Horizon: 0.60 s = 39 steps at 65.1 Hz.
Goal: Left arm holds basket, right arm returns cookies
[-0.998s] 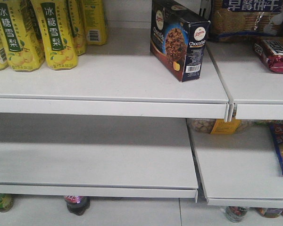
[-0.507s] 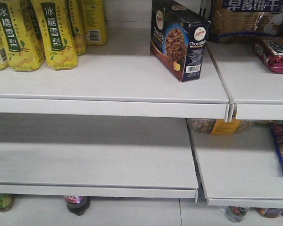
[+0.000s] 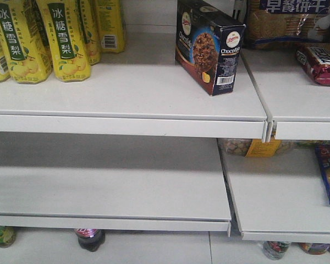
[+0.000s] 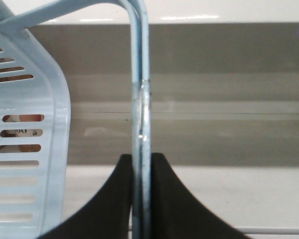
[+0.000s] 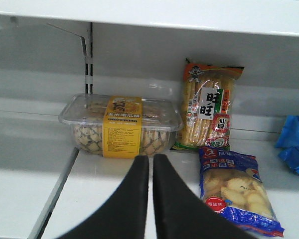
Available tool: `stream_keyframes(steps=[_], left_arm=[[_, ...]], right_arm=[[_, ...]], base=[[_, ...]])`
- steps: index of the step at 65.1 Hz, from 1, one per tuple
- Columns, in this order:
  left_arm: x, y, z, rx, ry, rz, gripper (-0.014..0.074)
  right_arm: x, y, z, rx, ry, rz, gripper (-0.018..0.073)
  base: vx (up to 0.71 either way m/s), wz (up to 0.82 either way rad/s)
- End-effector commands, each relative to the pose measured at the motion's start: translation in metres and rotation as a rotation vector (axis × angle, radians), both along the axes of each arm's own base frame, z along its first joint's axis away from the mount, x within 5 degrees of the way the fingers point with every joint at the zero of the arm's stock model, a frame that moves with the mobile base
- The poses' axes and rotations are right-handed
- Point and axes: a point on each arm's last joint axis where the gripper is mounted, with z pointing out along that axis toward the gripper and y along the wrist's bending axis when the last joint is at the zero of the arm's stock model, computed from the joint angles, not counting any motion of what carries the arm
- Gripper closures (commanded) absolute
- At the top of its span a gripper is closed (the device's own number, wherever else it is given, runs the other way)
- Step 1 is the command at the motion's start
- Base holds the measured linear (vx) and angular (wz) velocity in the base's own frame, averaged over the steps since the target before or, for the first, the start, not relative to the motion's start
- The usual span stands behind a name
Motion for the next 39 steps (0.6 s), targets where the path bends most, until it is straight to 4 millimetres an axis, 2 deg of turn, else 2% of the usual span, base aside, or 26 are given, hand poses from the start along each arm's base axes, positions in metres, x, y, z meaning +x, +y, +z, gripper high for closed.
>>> stream_keyframes(steps=[1, 39], left_arm=[[-0.0023, 0.0012, 0.0203, 0.037, -0.146, 0.013, 0.0599], [-0.0023, 0.0012, 0.0203, 0.037, -0.146, 0.013, 0.0599]], right_arm=[[0.0000, -0.0003, 0.0008, -0.009, -0.064, -0.006, 0.0566], [0.0000, -0.0004, 0.0003, -0.012, -0.056, -0.007, 0.0565]], base=[[0.00, 0.00], [0.00, 0.00]])
